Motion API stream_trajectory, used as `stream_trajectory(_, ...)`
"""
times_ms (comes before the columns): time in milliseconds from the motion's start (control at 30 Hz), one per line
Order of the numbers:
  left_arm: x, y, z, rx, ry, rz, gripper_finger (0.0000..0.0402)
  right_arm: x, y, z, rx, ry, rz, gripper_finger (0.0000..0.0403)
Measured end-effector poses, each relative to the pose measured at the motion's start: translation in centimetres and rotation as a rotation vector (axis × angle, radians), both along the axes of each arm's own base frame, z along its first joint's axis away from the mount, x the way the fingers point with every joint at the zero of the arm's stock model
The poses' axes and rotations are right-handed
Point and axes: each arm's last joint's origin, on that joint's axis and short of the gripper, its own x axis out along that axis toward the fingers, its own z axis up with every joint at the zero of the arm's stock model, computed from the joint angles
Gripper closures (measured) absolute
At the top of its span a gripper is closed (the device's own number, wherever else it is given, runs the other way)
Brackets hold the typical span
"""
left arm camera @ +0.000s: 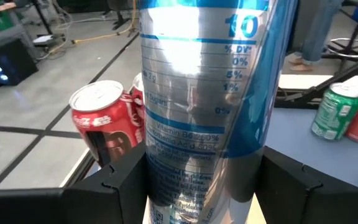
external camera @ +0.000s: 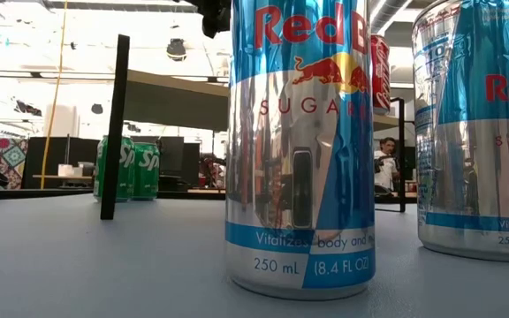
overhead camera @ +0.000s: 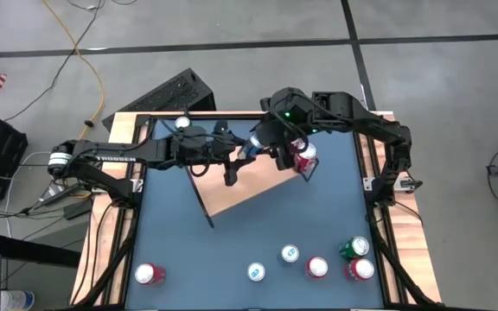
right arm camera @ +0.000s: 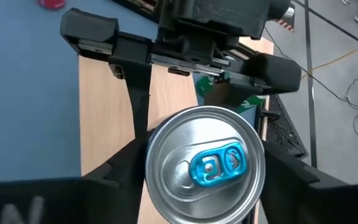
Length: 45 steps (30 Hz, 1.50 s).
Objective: Place canned beverage on shelf
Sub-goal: Put the top blue soda can on the shelf
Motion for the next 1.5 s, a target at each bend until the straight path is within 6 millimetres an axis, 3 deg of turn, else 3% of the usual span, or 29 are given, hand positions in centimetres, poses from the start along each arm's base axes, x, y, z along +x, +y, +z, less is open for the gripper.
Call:
stream_trajectory(100, 0.0, -0.1, 0.0, 0.009, 0.005, -0.032, 0.0167, 0.0, 0.0, 0.0, -0.003, -0.002, 0.004, 0.0198)
stream_trajectory(300, 0.0, -0.3, -0.2, -0.003, 0.030, -0.073, 0.0108, -0.1, 0.1, -0.1, -0.015, 0.015, 0.027, 0.0199)
stream_trajectory(467, -1.7, -0.5, 1.0, -0.045, 0.131, -0.093, 0.0078, -0.2, -0.6, -0.2, -0.027, 0.024, 0.019, 0.0199)
stream_trajectory(633, -3.5, -0.7, 2.4, -0.107, 0.198, -0.068, 0.0073, -0.7, -2.8, -0.3, -0.068, 0.054, -0.031, 0.0199)
stream_trajectory(833, -5.3, -0.7, 2.8, -0.131, 0.249, -0.001, 0.0073, -0.4, -5.8, -1.4, -0.075, 0.102, -0.047, 0.0199)
stream_trajectory(1033, -5.5, -0.7, 2.7, -0.145, 0.262, 0.004, 0.0073, 0.0, -7.5, -2.6, 0.007, 0.132, 0.006, 0.0199)
stream_trajectory(1500, -5.4, -0.7, 2.5, -0.140, 0.262, 0.005, 0.0072, 2.0, -9.1, -6.1, 0.046, 0.263, 0.036, 0.0199)
